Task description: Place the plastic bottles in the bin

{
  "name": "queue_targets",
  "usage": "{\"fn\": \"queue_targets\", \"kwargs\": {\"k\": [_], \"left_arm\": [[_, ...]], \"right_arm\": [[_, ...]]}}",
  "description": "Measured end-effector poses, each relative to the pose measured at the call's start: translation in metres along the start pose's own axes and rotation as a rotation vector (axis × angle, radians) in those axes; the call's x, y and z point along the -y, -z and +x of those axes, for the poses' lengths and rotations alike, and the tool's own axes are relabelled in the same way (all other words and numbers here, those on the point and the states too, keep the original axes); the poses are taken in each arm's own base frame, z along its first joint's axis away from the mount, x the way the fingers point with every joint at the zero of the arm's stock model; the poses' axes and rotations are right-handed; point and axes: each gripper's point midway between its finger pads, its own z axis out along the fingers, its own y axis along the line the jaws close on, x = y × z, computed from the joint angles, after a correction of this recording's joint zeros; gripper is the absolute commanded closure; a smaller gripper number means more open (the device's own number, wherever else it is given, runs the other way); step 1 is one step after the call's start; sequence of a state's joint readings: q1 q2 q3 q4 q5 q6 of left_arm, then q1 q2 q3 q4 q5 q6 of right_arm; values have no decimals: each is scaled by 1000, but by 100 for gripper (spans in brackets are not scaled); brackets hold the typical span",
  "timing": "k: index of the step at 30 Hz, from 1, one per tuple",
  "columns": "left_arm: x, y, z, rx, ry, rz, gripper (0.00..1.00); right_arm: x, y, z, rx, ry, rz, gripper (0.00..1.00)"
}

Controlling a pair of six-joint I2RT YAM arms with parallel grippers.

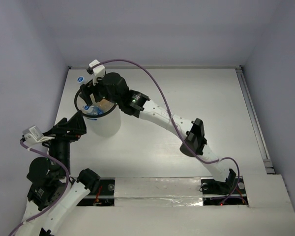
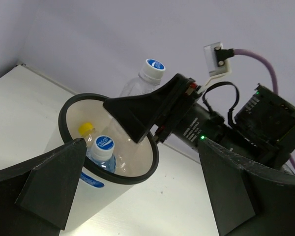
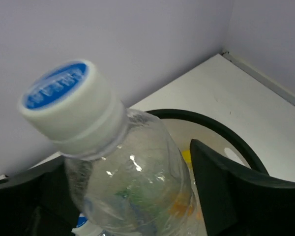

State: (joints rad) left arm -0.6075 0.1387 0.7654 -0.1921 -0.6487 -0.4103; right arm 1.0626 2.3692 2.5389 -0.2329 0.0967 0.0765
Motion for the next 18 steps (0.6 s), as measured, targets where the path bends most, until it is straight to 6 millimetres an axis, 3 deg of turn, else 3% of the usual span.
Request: {"fn": "queue_targets", "kwargs": {"k": [6,8,13,18], "left_arm": [[0,-1,1,-3,-3,-1,3],[0,-1,1,-3,-3,-1,2],[1,0,-2,-1,-1,0,1],[3,2,-8,6,6,4,1]], "right_arm": [[2,-6,42,-80,-19,6,3],[1,-6,46,-74,-38,3,0],[-1,15,30,-73,-68,-9,0],[-8,41,-23,11,-91,-38,0]]}}
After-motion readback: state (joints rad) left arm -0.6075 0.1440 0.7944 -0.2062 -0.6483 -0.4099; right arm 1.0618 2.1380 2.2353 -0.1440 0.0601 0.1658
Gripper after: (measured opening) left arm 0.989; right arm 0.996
